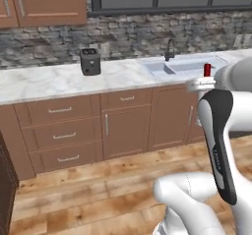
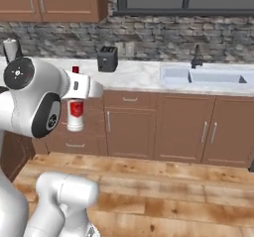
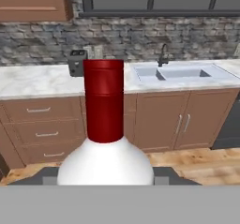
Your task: There is a bowl on the dining counter. Grab a lemon wedge from the fridge and place it in the bowl. Then get the liquor bottle and glass cup from the cabinet and place them next to the bowl.
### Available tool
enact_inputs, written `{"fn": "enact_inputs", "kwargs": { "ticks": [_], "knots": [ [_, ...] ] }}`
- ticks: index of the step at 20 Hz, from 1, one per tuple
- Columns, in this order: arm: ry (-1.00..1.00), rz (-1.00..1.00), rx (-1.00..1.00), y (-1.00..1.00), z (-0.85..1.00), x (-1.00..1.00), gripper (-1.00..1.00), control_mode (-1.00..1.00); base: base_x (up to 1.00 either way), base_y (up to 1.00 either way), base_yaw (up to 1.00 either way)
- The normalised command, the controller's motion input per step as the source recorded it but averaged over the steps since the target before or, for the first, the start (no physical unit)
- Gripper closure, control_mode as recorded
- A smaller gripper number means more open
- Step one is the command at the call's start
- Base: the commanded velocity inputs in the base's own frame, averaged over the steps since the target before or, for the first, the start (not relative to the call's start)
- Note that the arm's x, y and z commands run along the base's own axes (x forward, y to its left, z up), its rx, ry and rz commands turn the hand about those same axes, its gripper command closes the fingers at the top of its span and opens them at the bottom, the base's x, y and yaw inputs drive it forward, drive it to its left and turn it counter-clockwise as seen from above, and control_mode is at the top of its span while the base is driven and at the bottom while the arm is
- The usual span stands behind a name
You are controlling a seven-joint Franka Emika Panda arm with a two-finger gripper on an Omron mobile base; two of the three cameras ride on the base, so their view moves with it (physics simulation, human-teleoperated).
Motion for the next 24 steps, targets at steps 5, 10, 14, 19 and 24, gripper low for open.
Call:
{"fn": "enact_inputs", "kwargs": {
  "ticks": [5, 10, 14, 19, 24],
  "knots": [
    [0.0, 0.0, 0.0, 0.0, 0.0, 0.0, 1.0, 1.0, 1.0, 0.17, -0.31],
    [0.0, 0.0, 0.0, 0.0, 0.0, 0.0, 1.0, 1.0, 0.99, 0.09, -0.37],
    [0.0, 0.0, 0.0, 0.0, 0.0, 0.0, 1.0, 1.0, 0.58, -0.01, -0.61],
    [0.0, 0.0, 0.0, 0.0, 0.0, 0.0, 1.0, 1.0, 0.24, -0.13, -0.71],
    [0.0, 0.0, 0.0, 0.0, 0.0, 0.0, 1.0, 1.0, 0.13, -0.2, -0.74]
  ]
}}
